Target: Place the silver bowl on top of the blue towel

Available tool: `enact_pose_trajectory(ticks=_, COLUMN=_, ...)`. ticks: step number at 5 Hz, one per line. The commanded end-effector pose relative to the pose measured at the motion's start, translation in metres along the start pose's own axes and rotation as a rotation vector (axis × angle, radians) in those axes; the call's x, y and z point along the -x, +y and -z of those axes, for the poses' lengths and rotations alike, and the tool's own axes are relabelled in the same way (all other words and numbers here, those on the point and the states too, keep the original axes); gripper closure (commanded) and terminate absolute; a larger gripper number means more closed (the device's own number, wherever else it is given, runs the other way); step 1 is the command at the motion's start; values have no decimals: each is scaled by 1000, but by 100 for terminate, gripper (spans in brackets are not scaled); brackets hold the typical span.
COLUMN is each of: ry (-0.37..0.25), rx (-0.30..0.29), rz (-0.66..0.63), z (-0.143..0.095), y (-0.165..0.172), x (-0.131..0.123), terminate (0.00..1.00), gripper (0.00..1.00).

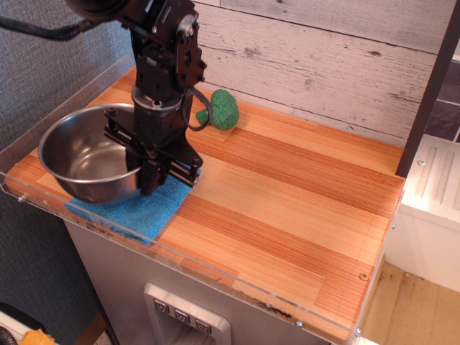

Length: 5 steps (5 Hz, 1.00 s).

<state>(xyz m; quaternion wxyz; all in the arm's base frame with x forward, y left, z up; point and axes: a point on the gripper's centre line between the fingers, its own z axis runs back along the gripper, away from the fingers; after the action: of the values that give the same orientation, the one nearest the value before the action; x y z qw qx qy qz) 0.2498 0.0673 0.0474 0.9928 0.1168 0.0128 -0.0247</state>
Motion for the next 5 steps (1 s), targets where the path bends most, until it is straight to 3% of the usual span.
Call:
enact_pose_trajectory(ticks=1, ry=-69, rx=-9, rz=29, z=-23, y=-16, x=-9, terminate=0, gripper=100)
enact_pose_trajectory(ticks=3, ry=-52, rx=-34, rz=65, z=-13, y=-32, x=-5, terminate=0, gripper=100)
enact_pose_trajectory(ticks=5, ry=-17, rx=-34, rz=39, z=-3, y=-25, x=0, terminate=0, gripper=100)
